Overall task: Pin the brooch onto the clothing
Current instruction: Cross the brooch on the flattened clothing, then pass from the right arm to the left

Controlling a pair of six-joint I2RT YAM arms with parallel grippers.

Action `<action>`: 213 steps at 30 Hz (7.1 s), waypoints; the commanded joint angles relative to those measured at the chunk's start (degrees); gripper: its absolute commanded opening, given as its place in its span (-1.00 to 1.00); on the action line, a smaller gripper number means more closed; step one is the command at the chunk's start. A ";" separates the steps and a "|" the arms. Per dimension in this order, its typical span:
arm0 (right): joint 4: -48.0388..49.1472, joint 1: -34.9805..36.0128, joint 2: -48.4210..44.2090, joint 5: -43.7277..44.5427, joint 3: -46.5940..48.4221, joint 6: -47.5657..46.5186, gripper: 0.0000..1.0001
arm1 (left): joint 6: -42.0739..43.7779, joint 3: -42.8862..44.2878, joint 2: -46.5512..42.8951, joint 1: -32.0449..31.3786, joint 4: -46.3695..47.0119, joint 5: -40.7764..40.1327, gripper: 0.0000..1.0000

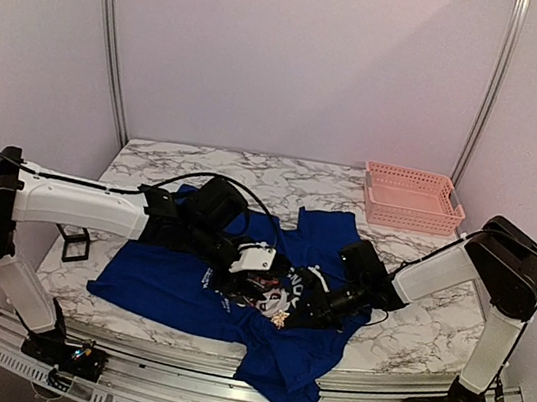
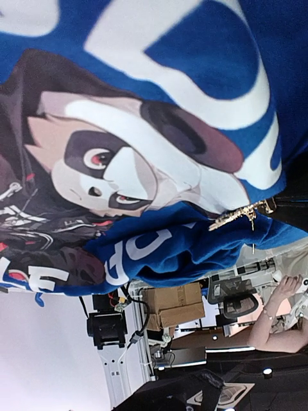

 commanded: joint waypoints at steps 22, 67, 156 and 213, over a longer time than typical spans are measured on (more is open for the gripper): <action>3.44 0.95 2.09 -9.80 -0.45 3.31 -1.00 | 10.50 -8.27 3.02 -7.99 9.70 2.66 -0.66; 4.58 0.92 1.41 -9.44 -1.16 3.55 -1.00 | 33.86 -12.30 9.17 -9.20 22.56 0.41 -0.72; 2.92 4.49 0.71 -12.23 0.18 4.33 -1.00 | 40.48 -22.76 8.46 -8.67 60.50 -5.66 -0.66; 3.13 4.52 -2.60 -8.92 -0.40 3.71 -1.00 | -16.35 -5.10 -0.62 -11.06 20.46 -12.44 -0.95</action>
